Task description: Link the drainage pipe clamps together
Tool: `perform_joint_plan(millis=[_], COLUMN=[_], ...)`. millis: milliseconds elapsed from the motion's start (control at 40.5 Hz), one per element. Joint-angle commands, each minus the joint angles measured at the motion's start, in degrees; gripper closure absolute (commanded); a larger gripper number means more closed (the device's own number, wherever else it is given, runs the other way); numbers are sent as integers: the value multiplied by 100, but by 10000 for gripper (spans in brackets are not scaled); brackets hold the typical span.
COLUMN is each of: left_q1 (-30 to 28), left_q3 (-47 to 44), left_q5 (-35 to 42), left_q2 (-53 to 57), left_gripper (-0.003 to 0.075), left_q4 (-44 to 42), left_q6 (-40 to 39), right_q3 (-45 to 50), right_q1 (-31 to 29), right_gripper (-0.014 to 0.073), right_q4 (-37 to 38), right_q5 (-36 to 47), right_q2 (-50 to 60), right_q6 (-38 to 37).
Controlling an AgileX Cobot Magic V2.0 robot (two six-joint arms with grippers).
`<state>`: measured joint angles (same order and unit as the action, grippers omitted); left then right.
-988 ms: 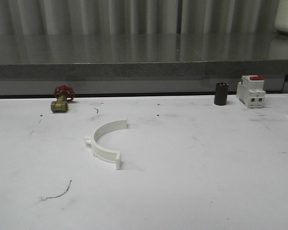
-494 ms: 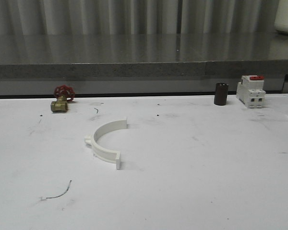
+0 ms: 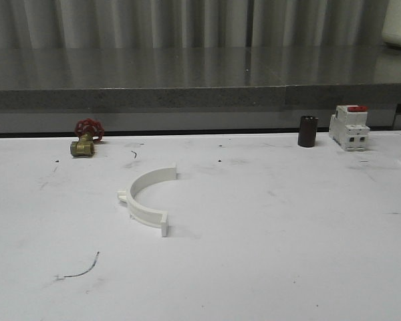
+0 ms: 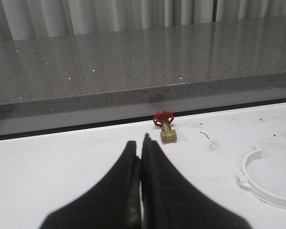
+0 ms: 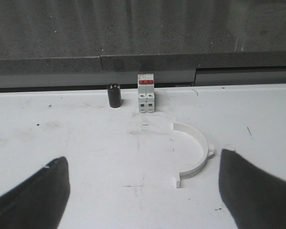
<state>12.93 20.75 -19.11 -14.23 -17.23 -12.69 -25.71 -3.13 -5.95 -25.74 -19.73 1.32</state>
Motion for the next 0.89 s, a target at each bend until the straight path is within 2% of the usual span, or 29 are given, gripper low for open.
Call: perform_joint_plan(millis=[0, 864], left_q1=[13, 13], left_q3=[152, 152], left_q5=[460, 481], left_q2=[-45, -45], left_gripper=[741, 741], left_q4=[-56, -56], left_q6=[-40, -40], right_q3=[-200, -200], right_q1=[-29, -29], right_gripper=[-59, -59], right_q4=[26, 26], right_q5=[450, 710], right_q2=[-77, -77], right_q6=[6, 6])
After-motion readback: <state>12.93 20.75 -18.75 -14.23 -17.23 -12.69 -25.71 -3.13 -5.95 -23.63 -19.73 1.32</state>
